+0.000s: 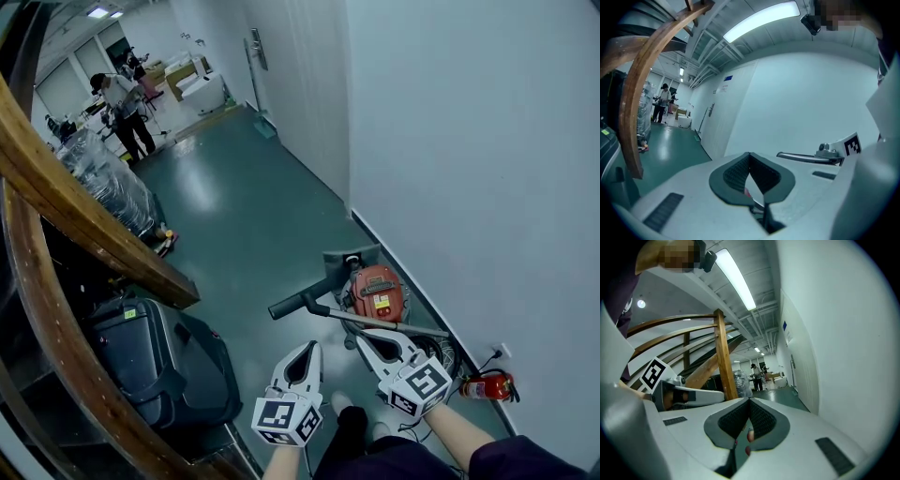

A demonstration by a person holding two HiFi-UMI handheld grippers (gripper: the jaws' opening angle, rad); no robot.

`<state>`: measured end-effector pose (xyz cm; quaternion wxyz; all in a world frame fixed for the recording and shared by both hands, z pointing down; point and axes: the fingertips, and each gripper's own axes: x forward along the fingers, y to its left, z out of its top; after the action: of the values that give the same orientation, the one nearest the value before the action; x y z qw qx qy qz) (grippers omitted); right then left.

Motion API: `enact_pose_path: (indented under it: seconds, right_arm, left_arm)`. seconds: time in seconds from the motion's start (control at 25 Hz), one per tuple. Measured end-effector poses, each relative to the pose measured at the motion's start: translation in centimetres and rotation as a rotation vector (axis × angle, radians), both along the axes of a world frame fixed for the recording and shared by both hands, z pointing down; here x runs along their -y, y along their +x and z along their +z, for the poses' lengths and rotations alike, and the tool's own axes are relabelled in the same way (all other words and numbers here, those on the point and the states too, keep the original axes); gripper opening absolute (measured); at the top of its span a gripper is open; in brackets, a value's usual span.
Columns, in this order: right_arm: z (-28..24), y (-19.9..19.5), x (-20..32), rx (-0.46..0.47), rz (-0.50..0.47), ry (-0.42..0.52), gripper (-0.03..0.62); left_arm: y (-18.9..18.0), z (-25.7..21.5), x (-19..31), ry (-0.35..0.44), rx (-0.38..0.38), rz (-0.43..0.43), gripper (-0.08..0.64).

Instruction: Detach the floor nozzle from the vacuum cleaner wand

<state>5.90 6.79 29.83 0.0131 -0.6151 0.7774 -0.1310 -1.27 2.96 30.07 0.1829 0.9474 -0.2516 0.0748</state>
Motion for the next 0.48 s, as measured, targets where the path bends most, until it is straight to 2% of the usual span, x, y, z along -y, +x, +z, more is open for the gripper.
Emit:
enact_pose_path:
  seconds: [0.48]
  right_arm:
    - [0.1,-0.2,2.6,-0.02,0.007,-0.04,0.017]
  left_arm:
    - [-0.2,1.1,2.3,-0.055,-0.012,0.01,0.005]
